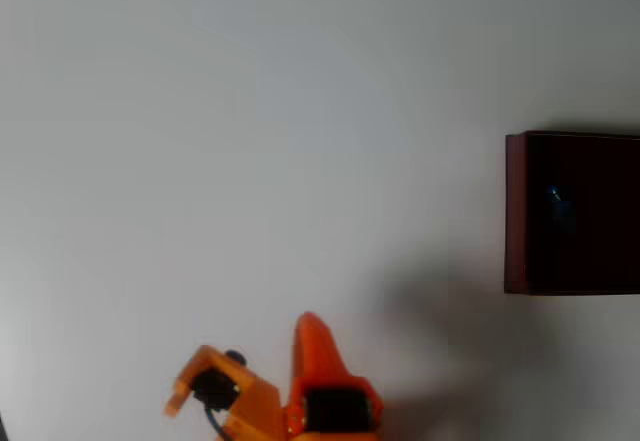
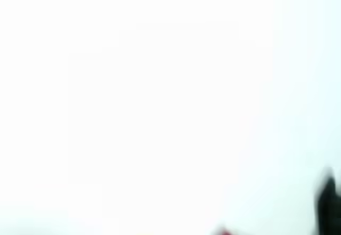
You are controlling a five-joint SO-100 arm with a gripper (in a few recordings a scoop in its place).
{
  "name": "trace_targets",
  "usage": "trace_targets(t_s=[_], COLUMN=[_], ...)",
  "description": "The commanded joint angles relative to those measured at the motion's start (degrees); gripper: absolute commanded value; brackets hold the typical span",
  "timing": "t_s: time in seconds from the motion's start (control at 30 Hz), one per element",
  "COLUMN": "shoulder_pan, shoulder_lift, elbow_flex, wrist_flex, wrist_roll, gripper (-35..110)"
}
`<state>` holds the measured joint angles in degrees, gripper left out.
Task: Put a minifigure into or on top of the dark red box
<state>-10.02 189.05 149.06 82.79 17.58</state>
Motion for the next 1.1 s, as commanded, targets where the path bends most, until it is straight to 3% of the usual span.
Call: trace_targets(t_s=[0.0, 0.2, 0.4, 0.57, 0.67, 1.07], shoulder_pan=[-7.2, -13.6, -23.3, -30.5, -30.2, -35.7], shoulder_lift=[3.2, 3.2, 4.0, 6.4, 6.4, 6.4], elbow_flex=[1.9, 6.0, 16.4, 24.8, 24.3, 24.0], wrist_flex=[1.8, 1.8, -4.7, -7.8, -5.1, -5.0], wrist_roll=[-2.0, -5.7, -11.7, -9.1, -6.1, -13.4], gripper=[0, 0, 0, 0, 0, 1])
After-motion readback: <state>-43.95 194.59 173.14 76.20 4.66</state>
